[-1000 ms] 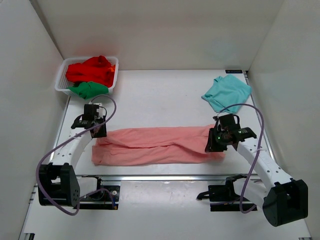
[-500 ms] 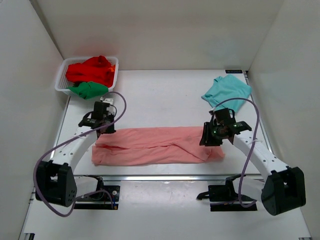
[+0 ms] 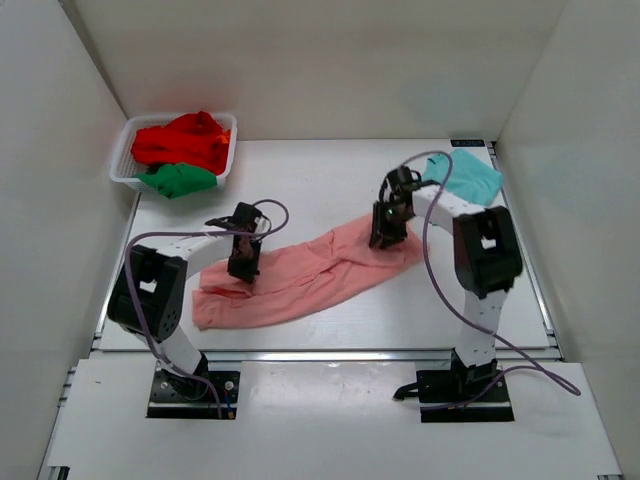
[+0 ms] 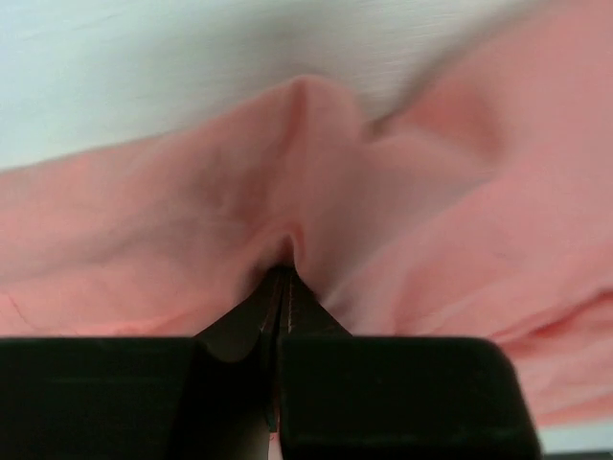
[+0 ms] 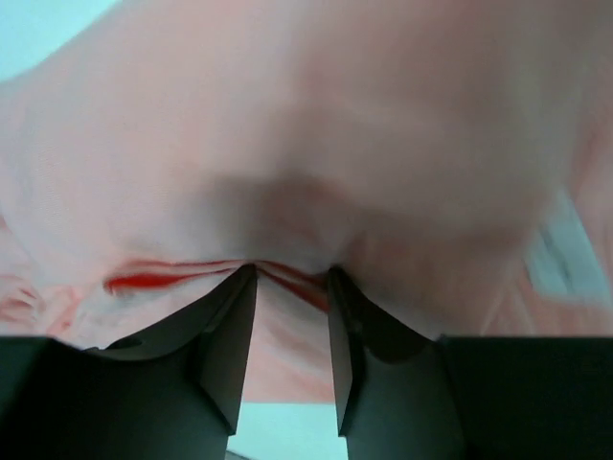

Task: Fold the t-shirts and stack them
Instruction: Rotate the tshirt 90 degrees

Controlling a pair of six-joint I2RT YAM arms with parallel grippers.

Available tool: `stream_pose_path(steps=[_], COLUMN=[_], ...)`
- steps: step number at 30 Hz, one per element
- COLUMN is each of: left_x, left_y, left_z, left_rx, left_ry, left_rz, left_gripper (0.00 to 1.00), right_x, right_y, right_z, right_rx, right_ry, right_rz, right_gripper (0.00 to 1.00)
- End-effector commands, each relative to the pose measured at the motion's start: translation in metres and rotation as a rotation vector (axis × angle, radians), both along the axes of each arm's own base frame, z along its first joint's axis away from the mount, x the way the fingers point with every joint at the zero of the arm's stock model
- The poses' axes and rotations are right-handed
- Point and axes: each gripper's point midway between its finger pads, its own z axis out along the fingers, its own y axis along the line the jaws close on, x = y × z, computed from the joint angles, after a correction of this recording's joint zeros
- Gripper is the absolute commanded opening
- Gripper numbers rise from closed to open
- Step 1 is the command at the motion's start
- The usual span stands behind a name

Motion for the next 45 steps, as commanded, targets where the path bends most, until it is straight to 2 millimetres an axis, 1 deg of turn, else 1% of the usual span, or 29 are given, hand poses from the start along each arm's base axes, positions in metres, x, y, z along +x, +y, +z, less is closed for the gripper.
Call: stream_pose_path(steps=[1,2,3,5,6,7,8,10,12,13,14,15,16,17,18,19,20,21,22,23,25,30,34,36,37,38,39,41,45], left_x=[-0.033,-0.042,-0.048,-0.054,-0.044,-0.040,-0.028,-0.005,0.018,0.026,0.037,0.049,0.059,0.065,0.078,0.091,0.099,0.111,0.123,0.132,0.146,0.179,0.197,0.207,0.210,0.215,0.218,0.222,0.227], left_y=[-0.045,-0.065,-0.074,-0.105,-0.113,-0.121,-0.127,-0.130,-0.134,-0.136,-0.136,-0.139,-0.137,-0.138,-0.139,-0.137,-0.140,-0.141,-0.147,-0.155,-0.172,-0.197,-0.201,-0.203,-0.203,-0.202,-0.206,-0.204,-0.192], left_z=[-0.020,-0.019,-0.018,-0.001,0.008,0.022,0.041,0.071,0.111,0.124,0.139,0.152,0.160,0.164,0.170,0.171,0.174,0.168,0.162,0.171,0.154,0.132,0.095,0.088,0.072,0.060,0.065,0.036,0.013], left_rx=[-0.124,-0.187,-0.212,-0.335,-0.363,-0.417,-0.463,-0.524,-0.592,-0.620,-0.633,-0.656,-0.668,-0.685,-0.700,-0.709,-0.721,-0.726,-0.737,-0.748,-0.739,-0.683,-0.583,-0.536,-0.500,-0.466,-0.463,-0.433,-0.435], left_ry=[0.199,0.252,0.281,0.314,0.279,0.255,0.207,0.124,0.043,0.016,-0.024,-0.061,-0.095,-0.103,-0.136,-0.161,-0.175,-0.183,-0.176,-0.199,-0.173,-0.181,-0.187,-0.196,-0.181,-0.166,-0.173,-0.126,-0.085], left_rz=[-0.120,-0.185,-0.209,-0.289,-0.303,-0.311,-0.298,-0.257,-0.245,-0.241,-0.239,-0.235,-0.225,-0.211,-0.196,-0.176,-0.174,-0.160,-0.159,-0.182,-0.202,-0.223,-0.200,-0.195,-0.192,-0.186,-0.190,-0.167,-0.118], left_gripper=[0.06,0.03,0.00,0.00,0.00,0.00,0.00,0.00,0.01,0.01,0.02,0.02,0.02,0.02,0.02,0.03,0.04,0.03,0.03,0.04,0.03,0.01,0.00,0.01,0.01,0.00,0.00,0.00,0.00], right_x=[0.087,0.123,0.129,0.189,0.195,0.217,0.233,0.239,0.223,0.216,0.210,0.188,0.181,0.165,0.145,0.118,0.100,0.076,0.045,0.024,-0.022,-0.091,-0.124,-0.136,-0.143,-0.149,-0.152,-0.156,-0.156], right_y=[0.033,0.044,0.051,0.067,0.065,0.065,0.062,0.055,0.048,0.049,0.045,0.045,0.043,0.041,0.040,0.035,0.042,0.052,0.068,0.073,0.107,0.162,0.186,0.187,0.191,0.190,0.189,0.183,0.162], right_z=[0.010,0.015,0.017,0.043,0.032,0.072,0.092,0.119,0.148,0.187,0.171,0.178,0.220,0.196,0.198,0.192,0.212,0.186,0.174,0.162,0.139,0.098,0.072,0.049,0.044,0.032,0.022,0.006,-0.023], right_rx=[0.034,0.032,0.040,0.042,0.028,0.035,0.038,0.051,0.030,0.033,0.000,0.006,0.022,0.027,0.061,0.088,0.134,0.156,0.171,0.175,0.202,0.354,0.466,0.447,0.442,0.422,0.406,0.362,0.216], right_ry=[-0.137,-0.187,-0.175,-0.302,-0.278,-0.379,-0.446,-0.506,-0.544,-0.627,-0.611,-0.607,-0.705,-0.647,-0.638,-0.603,-0.656,-0.606,-0.573,-0.553,-0.488,-0.400,-0.301,-0.249,-0.232,-0.194,-0.166,-0.126,-0.063], right_rz=[0.124,0.156,0.182,0.221,0.224,0.213,0.201,0.186,0.196,0.193,0.193,0.197,0.178,0.171,0.162,0.145,0.171,0.184,0.226,0.250,0.329,0.440,0.481,0.494,0.513,0.526,0.528,0.539,0.550], right_gripper=[0.34,0.36,0.38,0.41,0.43,0.44,0.46,0.50,0.52,0.54,0.55,0.57,0.57,0.56,0.54,0.39,0.10,0.00,0.00,0.00,0.00,0.00,0.00,0.00,0.00,0.00,0.00,0.01,0.00])
